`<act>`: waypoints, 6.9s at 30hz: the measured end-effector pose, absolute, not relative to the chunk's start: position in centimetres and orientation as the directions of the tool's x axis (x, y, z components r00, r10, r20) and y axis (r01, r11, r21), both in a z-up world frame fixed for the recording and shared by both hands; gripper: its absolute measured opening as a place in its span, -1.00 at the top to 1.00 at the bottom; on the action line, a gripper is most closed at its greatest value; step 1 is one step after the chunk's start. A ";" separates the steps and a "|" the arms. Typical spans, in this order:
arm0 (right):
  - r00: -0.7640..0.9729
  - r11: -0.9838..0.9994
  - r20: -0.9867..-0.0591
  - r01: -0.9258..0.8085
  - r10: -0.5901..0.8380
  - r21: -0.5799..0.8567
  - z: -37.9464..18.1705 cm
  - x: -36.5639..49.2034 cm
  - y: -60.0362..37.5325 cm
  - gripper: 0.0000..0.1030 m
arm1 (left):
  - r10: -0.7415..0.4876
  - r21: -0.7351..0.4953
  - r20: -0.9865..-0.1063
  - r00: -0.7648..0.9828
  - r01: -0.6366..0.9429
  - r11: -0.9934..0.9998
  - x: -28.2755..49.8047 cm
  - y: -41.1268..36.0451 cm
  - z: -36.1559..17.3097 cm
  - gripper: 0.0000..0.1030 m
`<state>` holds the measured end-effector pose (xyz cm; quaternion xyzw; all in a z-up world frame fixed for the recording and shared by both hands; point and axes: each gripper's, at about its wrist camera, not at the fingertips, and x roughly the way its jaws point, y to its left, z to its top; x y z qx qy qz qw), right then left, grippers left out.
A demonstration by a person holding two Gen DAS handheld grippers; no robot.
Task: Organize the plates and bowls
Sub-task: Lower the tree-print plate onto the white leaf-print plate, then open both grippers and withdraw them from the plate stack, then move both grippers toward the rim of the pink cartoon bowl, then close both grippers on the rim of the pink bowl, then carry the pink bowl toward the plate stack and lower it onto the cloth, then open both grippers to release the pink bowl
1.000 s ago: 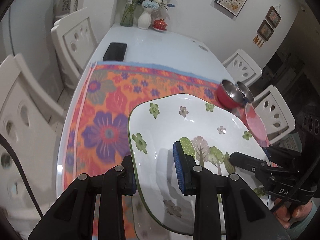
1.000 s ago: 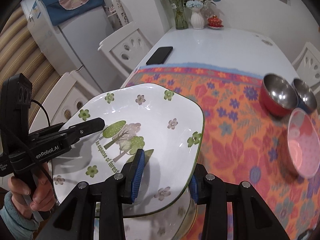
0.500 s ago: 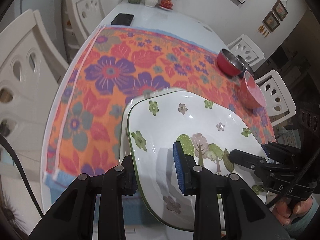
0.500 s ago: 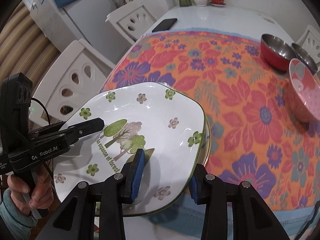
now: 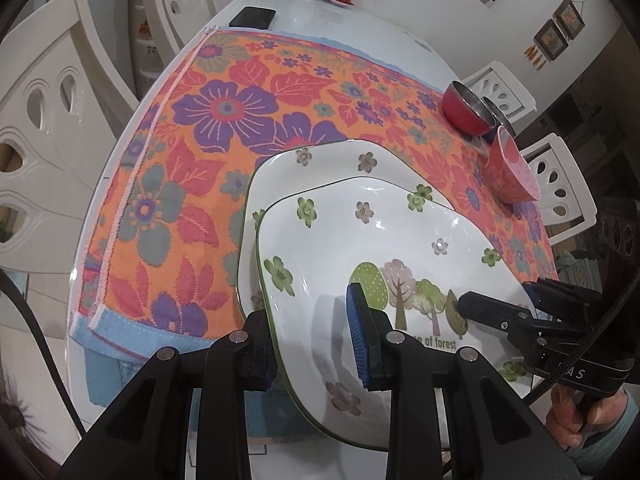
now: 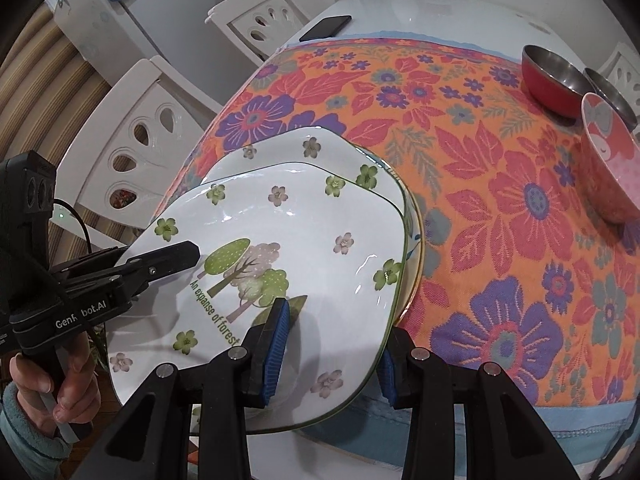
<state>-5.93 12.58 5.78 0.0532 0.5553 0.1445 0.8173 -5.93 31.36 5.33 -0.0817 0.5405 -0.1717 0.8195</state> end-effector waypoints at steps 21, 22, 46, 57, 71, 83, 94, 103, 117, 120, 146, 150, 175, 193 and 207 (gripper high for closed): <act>0.296 0.969 -0.925 -0.146 0.237 0.201 4.3 -5.3 13.1 0.25 | -0.403 -0.376 -0.848 0.343 0.144 0.915 -2.8 33.7 5.5 0.51; 0.296 0.969 -0.925 -0.146 0.237 0.201 4.3 -5.2 13.1 0.25 | -0.404 -0.375 -0.850 0.339 0.149 0.915 -2.6 33.7 5.5 0.51; 0.308 0.980 -0.930 -0.073 0.201 0.188 6.1 -4.4 10.9 0.25 | -0.366 -0.292 -0.857 0.364 0.242 0.925 1.7 32.6 7.6 0.43; 0.339 0.977 -0.922 0.032 0.186 0.209 7.3 -2.0 9.6 0.25 | -0.403 -0.299 -0.848 0.345 0.318 0.900 5.3 30.5 8.6 0.43; 0.473 0.899 -0.877 0.346 0.080 0.269 11.0 -3.1 -1.6 -0.05 | -0.481 -0.301 -0.813 0.329 0.470 0.830 9.3 22.5 11.3 0.29; 0.495 0.884 -0.869 0.411 -0.011 0.223 11.8 -2.5 -15.6 -0.05 | -0.475 -0.292 -0.819 0.323 0.478 0.828 8.9 9.4 12.7 0.27; 0.466 0.922 -0.882 0.306 0.072 0.237 8.4 1.1 -20.7 -0.05 | -0.502 -0.415 -0.828 0.252 0.327 0.849 10.7 2.0 7.7 0.27; 0.422 0.902 -0.884 0.274 0.200 0.334 5.1 4.5 -22.0 0.13 | -0.455 -0.355 -0.852 0.258 0.353 0.866 11.0 -2.3 5.0 0.41; 0.411 0.923 -0.887 0.218 0.209 0.318 3.8 6.1 -20.8 0.60 | -0.453 -0.361 -0.856 0.250 0.340 0.868 10.7 -3.1 3.5 0.71; 0.412 0.924 -0.888 0.219 0.204 0.313 3.8 5.9 -20.7 0.60 | -0.457 -0.367 -0.854 0.249 0.335 0.868 10.4 -3.1 3.7 0.71; 0.432 0.952 -0.887 0.170 0.161 0.256 10.5 -3.9 -17.5 0.60 | -0.506 -0.387 -0.819 0.269 0.392 0.835 0.6 -0.1 9.6 0.71; 0.403 0.961 -0.903 0.153 0.150 0.229 9.8 -5.1 -16.9 0.60 | -0.494 -0.390 -0.836 0.240 0.374 0.842 -0.9 0.5 8.4 0.71; 0.250 0.966 -0.951 0.136 0.183 0.222 4.6 -7.1 -14.8 0.60 | -0.462 -0.400 -0.877 0.136 0.327 0.856 -2.7 2.0 3.7 0.75; 0.271 0.967 -0.945 0.126 0.183 0.223 7.5 -8.6 -15.9 0.60 | -0.436 -0.348 -0.874 0.214 0.350 0.869 -2.6 3.8 7.0 0.69; 0.323 0.973 -0.941 0.164 0.100 0.160 11.0 -6.8 -16.1 0.60 | -0.451 -0.345 -0.853 0.263 0.364 0.865 -0.2 4.0 9.7 0.69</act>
